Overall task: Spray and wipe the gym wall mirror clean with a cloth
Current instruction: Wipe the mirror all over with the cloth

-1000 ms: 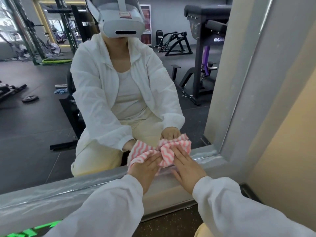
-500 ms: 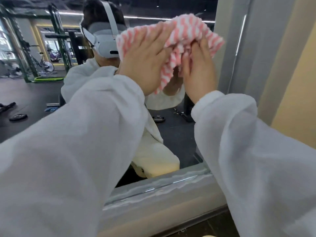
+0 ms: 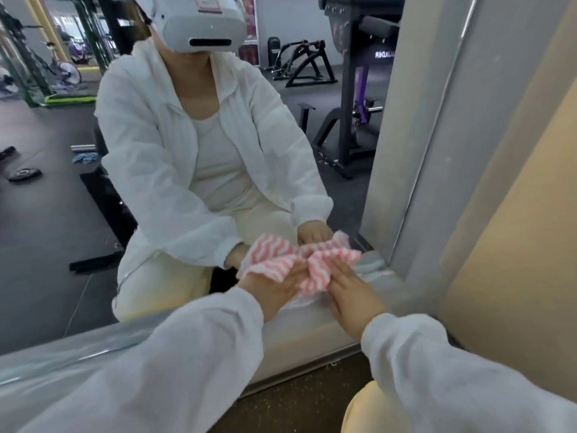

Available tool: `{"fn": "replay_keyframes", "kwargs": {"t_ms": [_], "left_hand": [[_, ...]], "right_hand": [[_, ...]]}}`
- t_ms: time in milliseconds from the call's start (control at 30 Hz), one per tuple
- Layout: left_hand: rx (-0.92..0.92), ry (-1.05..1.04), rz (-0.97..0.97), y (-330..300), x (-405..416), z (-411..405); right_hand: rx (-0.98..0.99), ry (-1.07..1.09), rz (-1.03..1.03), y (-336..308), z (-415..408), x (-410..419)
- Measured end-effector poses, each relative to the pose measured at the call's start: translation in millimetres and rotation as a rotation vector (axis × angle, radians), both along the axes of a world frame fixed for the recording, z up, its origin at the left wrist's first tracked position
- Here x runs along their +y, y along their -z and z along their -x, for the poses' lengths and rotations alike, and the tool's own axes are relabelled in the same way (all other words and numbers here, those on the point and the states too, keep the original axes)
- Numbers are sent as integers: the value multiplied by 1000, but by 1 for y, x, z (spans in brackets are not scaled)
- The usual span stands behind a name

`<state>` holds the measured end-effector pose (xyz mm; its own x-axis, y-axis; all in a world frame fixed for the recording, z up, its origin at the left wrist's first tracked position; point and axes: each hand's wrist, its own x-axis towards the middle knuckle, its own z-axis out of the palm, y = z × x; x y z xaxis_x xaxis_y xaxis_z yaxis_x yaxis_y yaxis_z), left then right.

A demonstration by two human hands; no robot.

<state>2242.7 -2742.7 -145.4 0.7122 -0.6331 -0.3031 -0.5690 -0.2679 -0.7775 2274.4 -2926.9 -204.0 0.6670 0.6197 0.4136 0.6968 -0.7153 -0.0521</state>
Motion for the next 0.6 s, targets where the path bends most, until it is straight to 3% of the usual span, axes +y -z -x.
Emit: {"fn": "replay_keyframes", "kwargs": {"t_ms": [67,167,333,467,600], "left_hand": [[92,-171,-162,22,7,11],[138,-297,-27,36,5,17],[9,-337,-69,18,-5,21],[-158,-373,278,-51,-32,3],[-548,-194,727,-148,-50,-17]], "right_hand": [[183,58,64,14,10,11],[347,127,126,27,15,17],[395,216,-129,-2,31,23],[372,296,-606,-82,27,40],[-21,271,-715,-190,1,35]]}}
